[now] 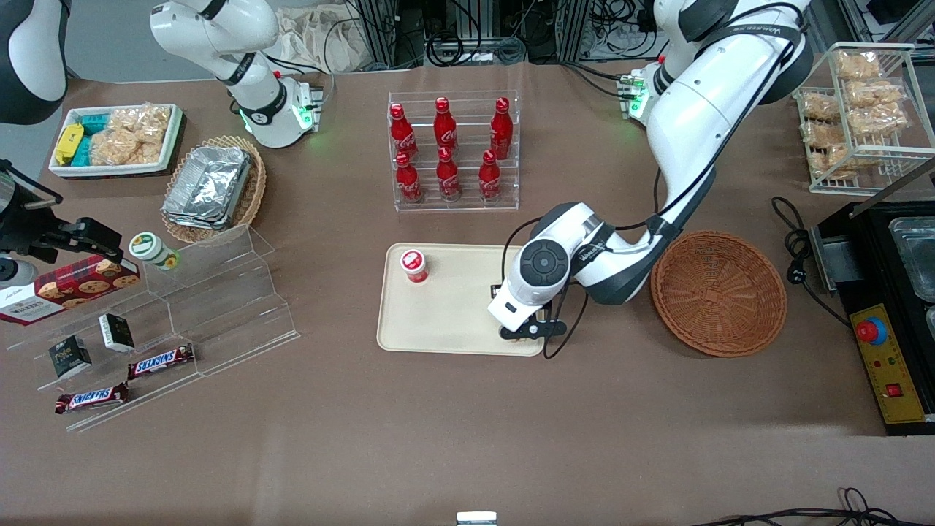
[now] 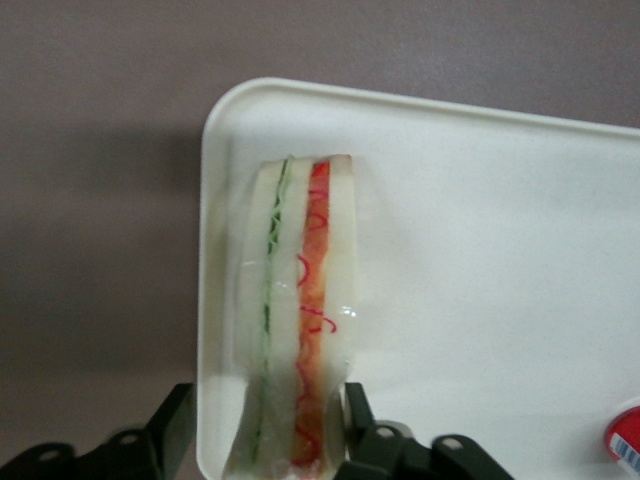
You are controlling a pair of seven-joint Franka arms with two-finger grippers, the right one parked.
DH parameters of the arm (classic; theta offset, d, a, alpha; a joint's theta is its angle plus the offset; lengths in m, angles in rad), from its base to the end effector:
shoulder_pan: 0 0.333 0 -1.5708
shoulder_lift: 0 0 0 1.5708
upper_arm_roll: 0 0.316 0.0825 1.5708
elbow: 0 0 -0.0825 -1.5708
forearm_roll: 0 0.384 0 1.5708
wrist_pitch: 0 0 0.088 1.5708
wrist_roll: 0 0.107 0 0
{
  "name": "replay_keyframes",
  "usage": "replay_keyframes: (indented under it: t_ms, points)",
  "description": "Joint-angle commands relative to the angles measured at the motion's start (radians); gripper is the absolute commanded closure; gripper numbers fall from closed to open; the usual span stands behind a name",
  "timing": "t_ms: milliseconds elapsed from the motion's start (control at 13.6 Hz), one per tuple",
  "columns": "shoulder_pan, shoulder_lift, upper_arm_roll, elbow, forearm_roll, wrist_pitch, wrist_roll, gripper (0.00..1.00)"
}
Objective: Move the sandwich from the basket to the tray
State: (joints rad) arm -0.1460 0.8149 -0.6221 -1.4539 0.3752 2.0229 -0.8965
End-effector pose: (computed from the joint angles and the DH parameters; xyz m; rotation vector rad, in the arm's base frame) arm 0.5750 -0.4121 0.2549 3.1155 0.1248 -0.2274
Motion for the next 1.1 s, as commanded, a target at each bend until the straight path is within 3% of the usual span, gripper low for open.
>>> replay_keyframes:
  t_ms: [0, 147, 441, 809, 1029]
  points:
    - [0.043, -0.075, -0.004, 0.02, 0.014, -0.044, -0.002, 0.0]
    - [0.107, -0.169, -0.008, 0.012, -0.004, -0.11, 0.002, 0.0]
    - [0.169, -0.374, 0.05, -0.081, -0.134, -0.184, 0.083, 0.0]
    - [0.152, -0.732, 0.318, -0.374, -0.364, -0.159, 0.402, 0.0]
    - [0.135, -0.827, 0.441, -0.448, -0.381, -0.171, 0.551, 0.0]
